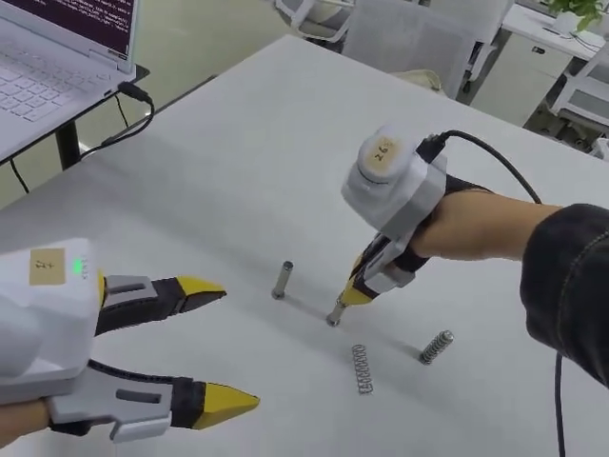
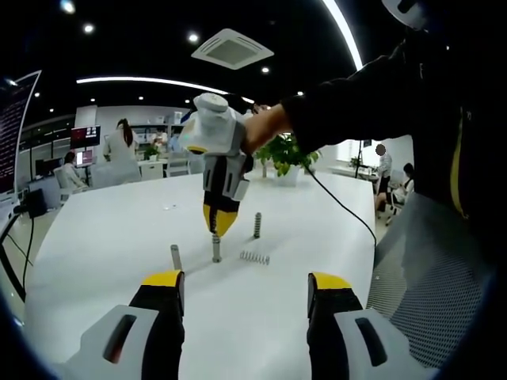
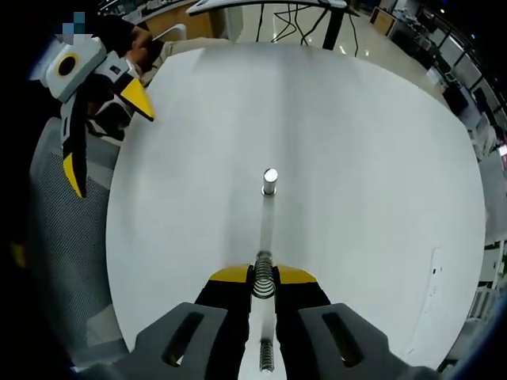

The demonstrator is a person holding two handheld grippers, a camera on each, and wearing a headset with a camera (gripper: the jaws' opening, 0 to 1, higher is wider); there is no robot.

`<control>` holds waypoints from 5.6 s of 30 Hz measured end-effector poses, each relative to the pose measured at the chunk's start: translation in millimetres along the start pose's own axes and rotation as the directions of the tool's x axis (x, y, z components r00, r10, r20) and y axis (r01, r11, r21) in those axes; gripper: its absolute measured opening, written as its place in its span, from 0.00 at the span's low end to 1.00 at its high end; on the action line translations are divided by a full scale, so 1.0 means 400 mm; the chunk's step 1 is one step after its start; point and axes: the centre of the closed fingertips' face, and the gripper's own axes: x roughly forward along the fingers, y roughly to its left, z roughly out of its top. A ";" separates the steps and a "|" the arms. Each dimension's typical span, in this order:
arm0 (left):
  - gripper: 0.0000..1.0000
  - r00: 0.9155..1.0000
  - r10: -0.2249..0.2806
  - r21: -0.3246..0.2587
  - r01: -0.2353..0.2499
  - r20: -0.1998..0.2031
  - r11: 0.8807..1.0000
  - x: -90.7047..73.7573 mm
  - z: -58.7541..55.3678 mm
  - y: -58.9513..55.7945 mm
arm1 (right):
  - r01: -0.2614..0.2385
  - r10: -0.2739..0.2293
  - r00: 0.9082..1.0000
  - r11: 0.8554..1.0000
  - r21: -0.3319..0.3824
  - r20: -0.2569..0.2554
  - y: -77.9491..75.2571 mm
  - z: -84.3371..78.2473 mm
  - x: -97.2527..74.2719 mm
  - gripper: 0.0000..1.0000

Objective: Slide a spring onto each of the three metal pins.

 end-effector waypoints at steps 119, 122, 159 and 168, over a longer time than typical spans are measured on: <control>0.54 0.996 -0.078 0.048 0.080 -0.040 0.996 0.022 0.044 -0.052 | 0.033 -0.075 0.988 0.958 0.286 0.136 0.138 -0.146 0.040 0.21; 0.54 0.996 -0.080 0.049 0.082 -0.041 0.995 0.020 0.045 -0.053 | 0.038 -0.083 0.988 0.951 0.307 0.134 0.137 -0.147 0.051 0.21; 0.52 0.997 -0.072 0.034 0.073 -0.040 0.997 0.013 0.039 -0.047 | 0.118 -0.138 0.990 0.944 0.309 0.043 0.112 -0.184 0.092 0.13; 0.52 0.996 -0.078 0.036 0.079 -0.046 0.996 0.014 0.039 -0.051 | 0.131 -0.146 0.989 0.954 0.269 0.034 0.113 -0.195 0.089 0.09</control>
